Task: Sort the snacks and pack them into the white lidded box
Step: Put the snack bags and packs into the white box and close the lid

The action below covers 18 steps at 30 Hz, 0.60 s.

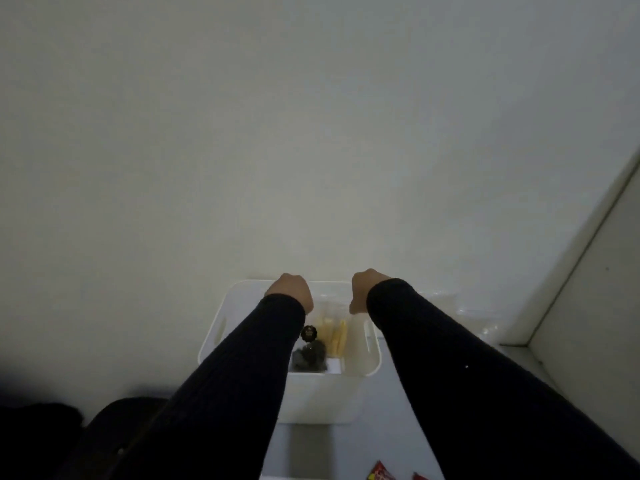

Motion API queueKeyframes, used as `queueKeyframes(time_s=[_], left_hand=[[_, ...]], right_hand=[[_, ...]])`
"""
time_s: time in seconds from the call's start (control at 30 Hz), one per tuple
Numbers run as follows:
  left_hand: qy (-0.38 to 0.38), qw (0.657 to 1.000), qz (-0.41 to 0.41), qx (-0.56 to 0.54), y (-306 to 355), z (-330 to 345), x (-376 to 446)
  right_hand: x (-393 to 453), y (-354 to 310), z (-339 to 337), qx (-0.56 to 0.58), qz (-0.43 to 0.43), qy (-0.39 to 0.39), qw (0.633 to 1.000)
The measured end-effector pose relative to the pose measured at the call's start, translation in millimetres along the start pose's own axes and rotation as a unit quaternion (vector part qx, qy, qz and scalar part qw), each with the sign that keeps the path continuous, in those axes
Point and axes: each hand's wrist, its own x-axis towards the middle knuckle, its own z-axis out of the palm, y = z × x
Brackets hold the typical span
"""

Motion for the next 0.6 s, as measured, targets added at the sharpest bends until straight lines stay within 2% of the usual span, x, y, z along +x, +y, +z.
queueKeyframes(time_s=[0.13, 0.33, 0.47, 0.6], left_hand=[[0.039, 0.999, 0.004, -0.021, 26.0, -26.7, -23.2], [0.081, 0.994, 0.064, -0.022, 73.9, -54.4, -46.0], [0.076, 0.993, 0.086, -0.039, 108.4, -42.6, -52.9], [0.038, 0.993, 0.109, -0.035, 144.8, -7.0, -47.5]], right_hand=[[-31.8, 20.1, -34.2, 0.005, -0.003, 0.023, 1.0], [-75.3, 61.8, -63.9, 0.019, 0.033, 0.08, 0.996], [-89.3, 102.8, -56.7, 0.019, 0.063, 0.085, 0.994], [-87.6, 151.0, -30.9, 0.014, 0.082, 0.059, 0.995]])
